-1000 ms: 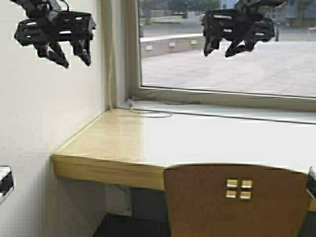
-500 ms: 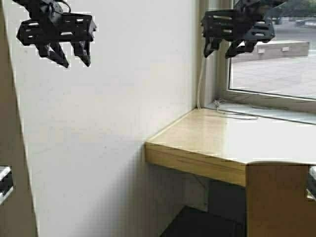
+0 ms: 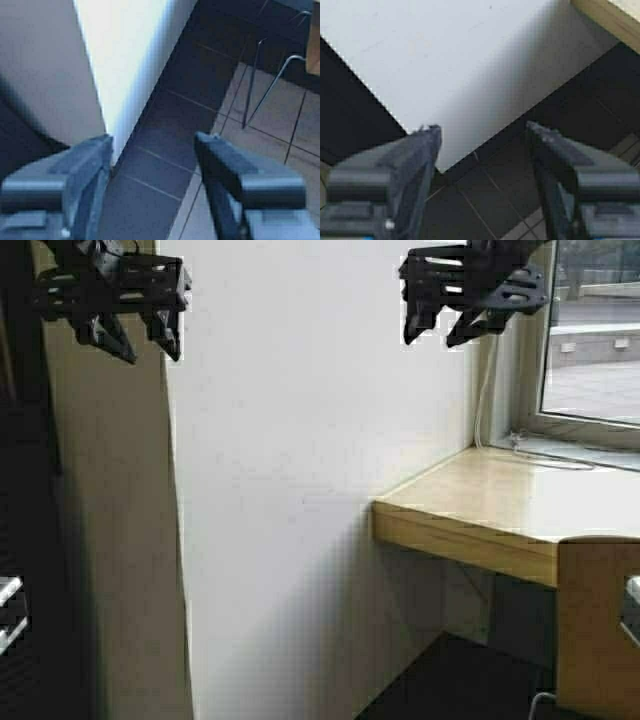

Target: Push the chairs under the table

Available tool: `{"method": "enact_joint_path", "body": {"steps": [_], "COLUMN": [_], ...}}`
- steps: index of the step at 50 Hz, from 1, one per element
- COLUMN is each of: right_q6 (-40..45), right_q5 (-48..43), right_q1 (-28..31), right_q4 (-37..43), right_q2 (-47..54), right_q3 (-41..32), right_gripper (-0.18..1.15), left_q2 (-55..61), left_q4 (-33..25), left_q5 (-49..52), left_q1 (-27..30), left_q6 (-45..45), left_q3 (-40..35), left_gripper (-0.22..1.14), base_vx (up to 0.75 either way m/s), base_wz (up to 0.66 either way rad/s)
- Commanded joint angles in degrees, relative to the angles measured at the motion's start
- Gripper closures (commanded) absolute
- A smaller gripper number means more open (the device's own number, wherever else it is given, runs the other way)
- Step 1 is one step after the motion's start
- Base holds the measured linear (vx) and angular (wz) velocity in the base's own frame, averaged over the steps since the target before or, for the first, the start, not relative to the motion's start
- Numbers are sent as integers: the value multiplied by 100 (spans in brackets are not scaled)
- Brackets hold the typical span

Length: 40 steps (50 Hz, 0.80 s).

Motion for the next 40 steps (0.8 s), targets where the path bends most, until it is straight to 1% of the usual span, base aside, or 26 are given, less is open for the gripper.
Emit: {"method": "enact_joint_path", "body": {"steps": [1,7,22,31,40], "right_q6": [-18,-26,-9,-26,-26], "right_q5": [9,9,26,26,105], "right_q1": [-9,-9,-9,-18,-18], "right_q4": [18,9,0,0,0], "right_q2": [-114,-97,123,369,334], "right_q3": [-158,-35,-176,-272,-246], "right_gripper": [9,9,9,9,9], "left_q2": [-44,123,299,439,413], "left_q4": [9,-9,-62,-70,-70], "left_q5": [-53,-53,-44,-62,-53], "left_q1": [0,0,0,62,62], "left_q6": [9,-18,-53,-62,-62], "left_q3": [-70,-79,-79,-97,-88], "left_gripper": [6,6,6,6,6], "base_vx": [-35,-34,-32,-38,-40], "base_wz": [20,18,10,1,-3]}}
